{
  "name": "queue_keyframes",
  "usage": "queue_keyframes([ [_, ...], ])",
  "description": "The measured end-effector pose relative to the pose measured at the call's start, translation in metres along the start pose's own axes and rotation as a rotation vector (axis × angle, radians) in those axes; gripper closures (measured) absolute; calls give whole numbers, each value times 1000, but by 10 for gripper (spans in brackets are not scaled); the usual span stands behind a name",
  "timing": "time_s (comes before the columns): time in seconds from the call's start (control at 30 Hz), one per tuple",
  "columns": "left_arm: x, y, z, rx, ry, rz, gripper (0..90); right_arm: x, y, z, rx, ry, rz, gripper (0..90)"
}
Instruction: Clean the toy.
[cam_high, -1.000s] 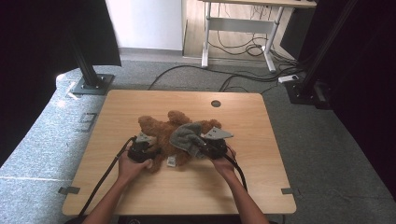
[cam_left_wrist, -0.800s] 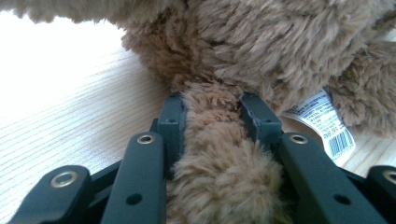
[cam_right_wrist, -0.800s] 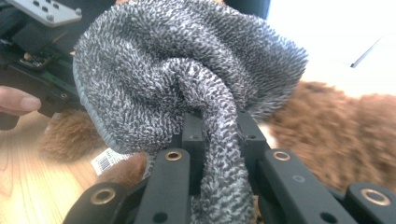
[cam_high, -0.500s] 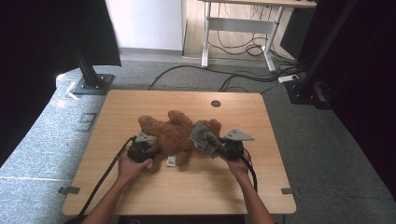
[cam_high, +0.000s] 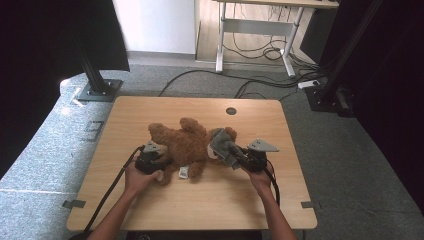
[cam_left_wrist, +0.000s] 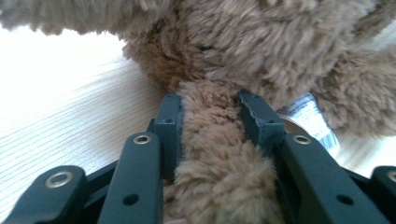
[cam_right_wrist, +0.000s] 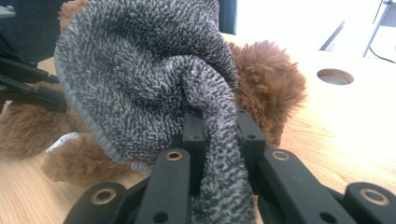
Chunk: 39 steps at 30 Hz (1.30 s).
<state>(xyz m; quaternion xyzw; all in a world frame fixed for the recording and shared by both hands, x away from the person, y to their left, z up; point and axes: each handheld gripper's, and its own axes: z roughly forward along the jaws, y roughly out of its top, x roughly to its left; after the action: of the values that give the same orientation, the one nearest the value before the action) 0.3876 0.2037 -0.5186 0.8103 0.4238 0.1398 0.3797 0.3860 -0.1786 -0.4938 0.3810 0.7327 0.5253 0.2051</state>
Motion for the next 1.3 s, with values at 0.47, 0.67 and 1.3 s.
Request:
queue_keyframes([
  [0.47,-11,-9,-24,7,-56,-16,358,1,-1,0,-7,-1,1,783],
  [0.67,-13,-11,-22,28,-76,-18,328,7,4,-2,-37,19,-8,784],
  [1.3,-13,-15,-9,82,-15,3,548,87,24,49,-38,271,-94,786],
])
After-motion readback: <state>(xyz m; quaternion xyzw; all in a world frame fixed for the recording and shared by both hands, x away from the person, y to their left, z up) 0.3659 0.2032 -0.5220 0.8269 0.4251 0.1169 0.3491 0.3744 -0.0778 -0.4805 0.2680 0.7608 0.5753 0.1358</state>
